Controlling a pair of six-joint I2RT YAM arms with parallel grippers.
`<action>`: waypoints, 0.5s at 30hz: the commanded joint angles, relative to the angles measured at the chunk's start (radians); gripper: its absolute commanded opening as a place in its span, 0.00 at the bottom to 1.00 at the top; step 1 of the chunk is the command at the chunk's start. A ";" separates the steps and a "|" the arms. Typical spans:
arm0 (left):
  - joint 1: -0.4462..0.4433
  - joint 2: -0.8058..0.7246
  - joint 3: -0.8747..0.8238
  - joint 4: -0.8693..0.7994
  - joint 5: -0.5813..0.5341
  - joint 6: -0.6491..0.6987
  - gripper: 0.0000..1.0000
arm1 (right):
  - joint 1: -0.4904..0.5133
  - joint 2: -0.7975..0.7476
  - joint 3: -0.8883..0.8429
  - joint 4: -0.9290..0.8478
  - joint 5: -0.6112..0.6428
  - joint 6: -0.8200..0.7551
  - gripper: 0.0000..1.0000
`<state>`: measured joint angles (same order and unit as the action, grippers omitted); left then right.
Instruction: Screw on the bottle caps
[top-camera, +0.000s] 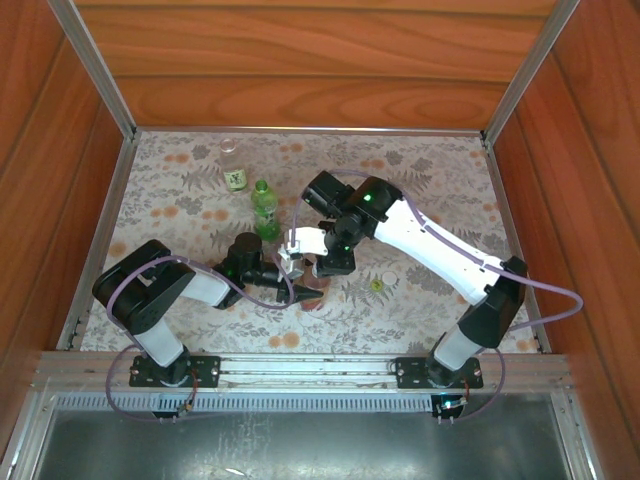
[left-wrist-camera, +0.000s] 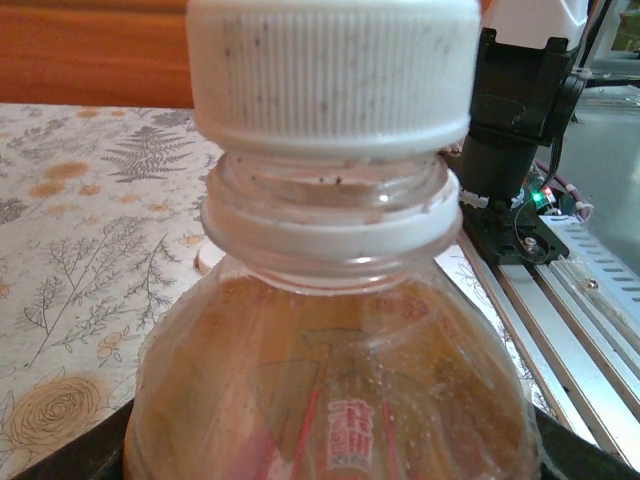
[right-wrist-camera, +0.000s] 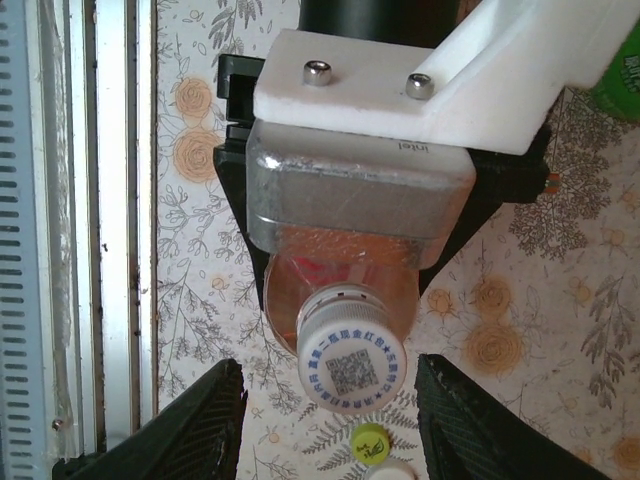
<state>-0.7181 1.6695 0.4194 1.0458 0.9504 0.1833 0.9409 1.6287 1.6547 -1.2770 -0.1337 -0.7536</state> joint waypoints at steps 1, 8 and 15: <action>0.006 -0.002 -0.001 -0.052 0.036 0.007 0.58 | -0.008 0.015 0.006 -0.001 -0.045 -0.070 0.51; 0.006 -0.003 -0.001 -0.053 0.037 0.005 0.58 | -0.008 0.019 -0.011 0.012 -0.029 -0.065 0.50; 0.006 -0.005 0.000 -0.054 0.039 0.001 0.58 | -0.008 0.025 -0.027 0.010 -0.012 -0.070 0.48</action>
<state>-0.7181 1.6695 0.4198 1.0451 0.9527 0.1833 0.9405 1.6451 1.6409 -1.2568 -0.1318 -0.7536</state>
